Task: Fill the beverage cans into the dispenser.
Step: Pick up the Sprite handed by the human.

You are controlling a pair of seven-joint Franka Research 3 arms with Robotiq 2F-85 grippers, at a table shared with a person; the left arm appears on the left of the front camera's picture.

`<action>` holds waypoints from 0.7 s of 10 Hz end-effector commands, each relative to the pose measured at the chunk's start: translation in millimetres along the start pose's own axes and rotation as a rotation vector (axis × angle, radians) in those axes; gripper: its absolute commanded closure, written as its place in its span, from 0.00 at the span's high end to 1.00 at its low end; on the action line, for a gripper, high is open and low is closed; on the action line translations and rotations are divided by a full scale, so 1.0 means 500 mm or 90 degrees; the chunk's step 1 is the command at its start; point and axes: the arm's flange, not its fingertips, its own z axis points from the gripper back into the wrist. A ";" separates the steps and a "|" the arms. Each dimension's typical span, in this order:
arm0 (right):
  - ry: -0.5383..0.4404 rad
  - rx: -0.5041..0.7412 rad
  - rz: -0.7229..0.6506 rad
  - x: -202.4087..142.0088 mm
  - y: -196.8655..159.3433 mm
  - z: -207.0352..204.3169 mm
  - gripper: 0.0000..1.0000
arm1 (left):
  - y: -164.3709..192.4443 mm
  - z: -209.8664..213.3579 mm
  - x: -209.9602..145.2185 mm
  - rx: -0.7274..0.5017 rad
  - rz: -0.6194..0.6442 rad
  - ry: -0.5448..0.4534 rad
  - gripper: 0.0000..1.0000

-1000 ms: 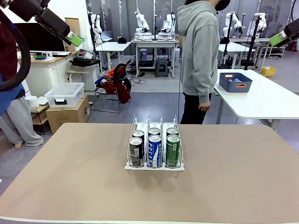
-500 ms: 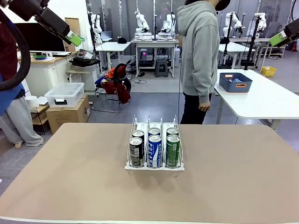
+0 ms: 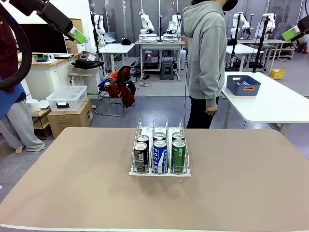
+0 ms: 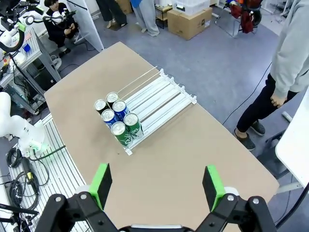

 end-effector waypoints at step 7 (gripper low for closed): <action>-0.010 -0.026 0.023 0.003 0.000 0.012 1.00 | -0.006 0.011 0.003 0.004 -0.004 -0.005 1.00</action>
